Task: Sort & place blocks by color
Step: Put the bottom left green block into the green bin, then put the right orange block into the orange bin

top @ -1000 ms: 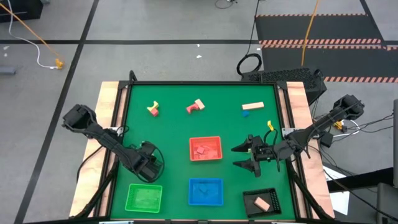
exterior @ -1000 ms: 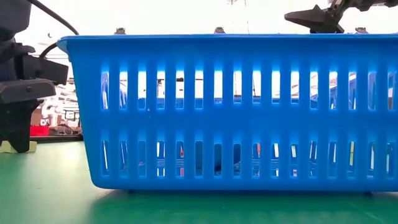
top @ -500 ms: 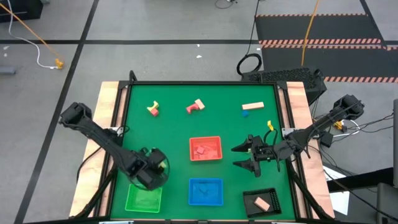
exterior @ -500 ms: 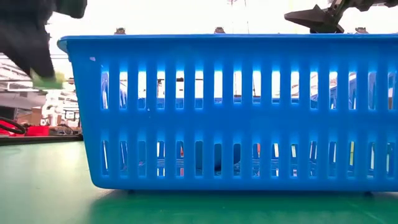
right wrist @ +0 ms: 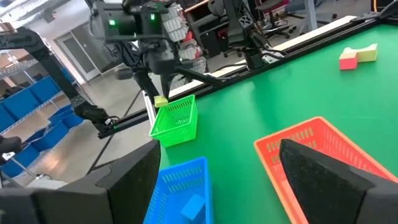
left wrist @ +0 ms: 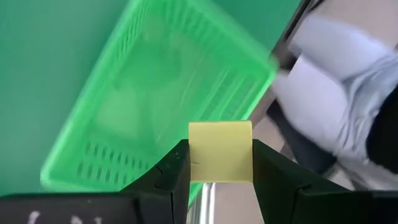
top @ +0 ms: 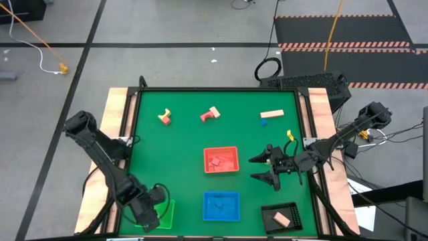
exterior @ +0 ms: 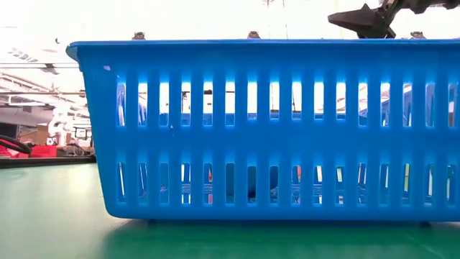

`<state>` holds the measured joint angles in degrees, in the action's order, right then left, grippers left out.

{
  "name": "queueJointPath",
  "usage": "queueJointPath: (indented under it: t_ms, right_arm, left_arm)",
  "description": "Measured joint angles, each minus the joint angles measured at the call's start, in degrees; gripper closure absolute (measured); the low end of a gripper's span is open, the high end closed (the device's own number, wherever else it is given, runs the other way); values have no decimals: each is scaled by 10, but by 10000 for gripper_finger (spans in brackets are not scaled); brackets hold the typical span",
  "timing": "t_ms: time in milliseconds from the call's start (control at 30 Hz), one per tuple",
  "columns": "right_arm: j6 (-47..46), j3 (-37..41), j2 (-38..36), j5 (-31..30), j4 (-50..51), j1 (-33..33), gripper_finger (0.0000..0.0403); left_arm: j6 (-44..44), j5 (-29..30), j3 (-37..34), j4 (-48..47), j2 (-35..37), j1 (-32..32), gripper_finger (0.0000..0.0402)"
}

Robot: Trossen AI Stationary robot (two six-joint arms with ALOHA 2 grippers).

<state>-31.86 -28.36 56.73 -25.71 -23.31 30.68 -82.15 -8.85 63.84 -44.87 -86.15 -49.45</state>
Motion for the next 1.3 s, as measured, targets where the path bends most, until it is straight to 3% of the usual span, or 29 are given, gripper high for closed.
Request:
queueJointPath:
  t_ms: [233,467,567,800,900,1033,1300]
  right_arm:
    - [-20,0,0,0,0,0,85]
    - [-18,0,0,0,0,0,85]
    - [-16,0,0,0,0,0,85]
    - [-18,0,0,-23,-1,-19,85]
    - [-29,0,0,-51,-1,-41,85]
    - [-2,0,0,-45,-3,-80,85]
    - [56,0,0,-41,-4,-146,85]
  left_arm:
    - [-46,-36,-39,-2,0,-15,268]
    - [-69,-45,-67,-2,0,-14,208]
    - [-69,-49,-67,0,0,-15,199]
    - [-68,-68,-65,2,0,-12,219]
    - [-53,-69,-62,17,2,-4,231]
    - [-16,-65,-62,48,4,15,243]
    - [88,-10,-61,57,4,73,248]
